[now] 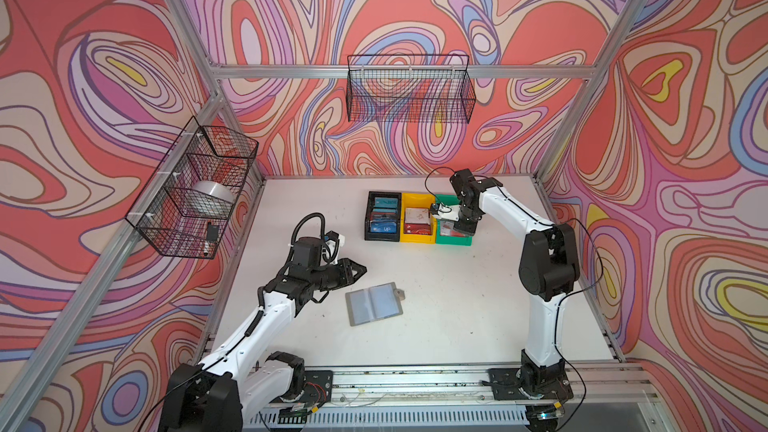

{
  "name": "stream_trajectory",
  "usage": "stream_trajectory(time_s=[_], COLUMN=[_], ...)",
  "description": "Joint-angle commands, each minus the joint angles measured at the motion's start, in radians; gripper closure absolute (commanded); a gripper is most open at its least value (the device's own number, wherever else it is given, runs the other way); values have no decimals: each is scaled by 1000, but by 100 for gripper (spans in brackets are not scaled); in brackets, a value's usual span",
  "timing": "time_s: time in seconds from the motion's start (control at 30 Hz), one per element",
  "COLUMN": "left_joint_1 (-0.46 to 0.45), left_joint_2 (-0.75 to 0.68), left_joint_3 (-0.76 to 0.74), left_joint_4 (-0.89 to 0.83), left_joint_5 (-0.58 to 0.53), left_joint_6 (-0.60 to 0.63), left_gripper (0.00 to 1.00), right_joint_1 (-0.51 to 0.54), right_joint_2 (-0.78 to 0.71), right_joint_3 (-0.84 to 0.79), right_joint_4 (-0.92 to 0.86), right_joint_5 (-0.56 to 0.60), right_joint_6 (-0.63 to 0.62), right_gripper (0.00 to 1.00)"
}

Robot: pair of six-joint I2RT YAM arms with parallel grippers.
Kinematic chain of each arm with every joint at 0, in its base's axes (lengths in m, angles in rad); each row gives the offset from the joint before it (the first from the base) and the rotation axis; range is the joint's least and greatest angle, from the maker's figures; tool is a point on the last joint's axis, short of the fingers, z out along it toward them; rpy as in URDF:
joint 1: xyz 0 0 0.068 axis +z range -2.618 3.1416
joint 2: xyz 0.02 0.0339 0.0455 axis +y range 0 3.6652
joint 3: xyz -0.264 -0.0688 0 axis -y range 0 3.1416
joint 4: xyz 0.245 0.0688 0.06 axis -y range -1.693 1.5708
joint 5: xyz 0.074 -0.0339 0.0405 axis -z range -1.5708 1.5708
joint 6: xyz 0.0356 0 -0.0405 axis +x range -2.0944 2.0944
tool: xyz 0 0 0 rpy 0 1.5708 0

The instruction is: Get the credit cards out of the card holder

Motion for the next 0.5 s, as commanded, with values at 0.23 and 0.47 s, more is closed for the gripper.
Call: stream_trajectory(time_s=[0.23, 0.47], left_joint_1=[3, 5], left_joint_2=[16, 39], left_joint_3=[-22, -25], left_joint_4=[40, 62], left_joint_5=[8, 23], left_joint_6=[-10, -15], left_gripper=[76, 76], right_joint_1=[6, 15], right_joint_2=[-37, -84], right_joint_3=[-55, -118], right_joint_4=[37, 57], right_joint_5=[20, 9], right_joint_6=[-61, -66], right_gripper=[100, 100])
